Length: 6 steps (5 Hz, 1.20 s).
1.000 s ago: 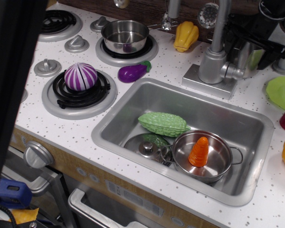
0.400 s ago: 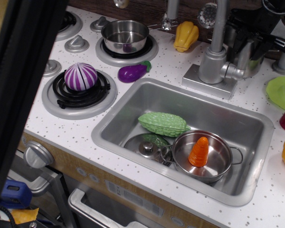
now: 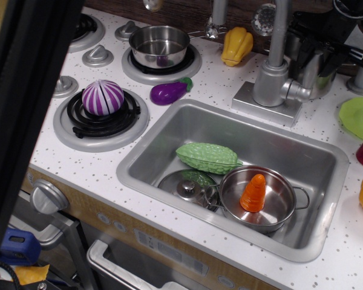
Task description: Turn lever vertical to front
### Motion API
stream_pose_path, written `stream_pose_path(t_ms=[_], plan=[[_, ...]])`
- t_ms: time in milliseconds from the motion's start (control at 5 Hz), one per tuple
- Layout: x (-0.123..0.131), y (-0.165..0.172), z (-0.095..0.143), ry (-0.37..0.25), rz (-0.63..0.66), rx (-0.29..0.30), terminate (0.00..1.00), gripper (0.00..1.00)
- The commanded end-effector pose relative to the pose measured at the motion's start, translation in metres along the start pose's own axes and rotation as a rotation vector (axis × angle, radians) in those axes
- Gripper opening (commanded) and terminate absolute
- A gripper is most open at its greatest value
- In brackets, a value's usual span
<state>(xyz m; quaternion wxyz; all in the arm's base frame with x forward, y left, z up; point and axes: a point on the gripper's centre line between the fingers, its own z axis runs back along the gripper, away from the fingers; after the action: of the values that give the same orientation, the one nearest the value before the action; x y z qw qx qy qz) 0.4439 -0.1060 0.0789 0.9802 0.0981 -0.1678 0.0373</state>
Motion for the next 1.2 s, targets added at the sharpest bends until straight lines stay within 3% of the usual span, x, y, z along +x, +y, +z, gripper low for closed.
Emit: stream_pose_path(t_ms=[0,200,400,1000], plan=[[-0.009,-0.010,0.047,-0.024,0.089,-0.021,0.00,0.00],[-0.014,-0.011,0.044,-0.018,0.104,-0.040,0.00,0.00],[-0.020,-0.009,0.030,0.042,0.142,-0.127,0.00,0.00],[-0.050,-0.022,0.020,0.157,0.177,-0.152,0.00,0.00]])
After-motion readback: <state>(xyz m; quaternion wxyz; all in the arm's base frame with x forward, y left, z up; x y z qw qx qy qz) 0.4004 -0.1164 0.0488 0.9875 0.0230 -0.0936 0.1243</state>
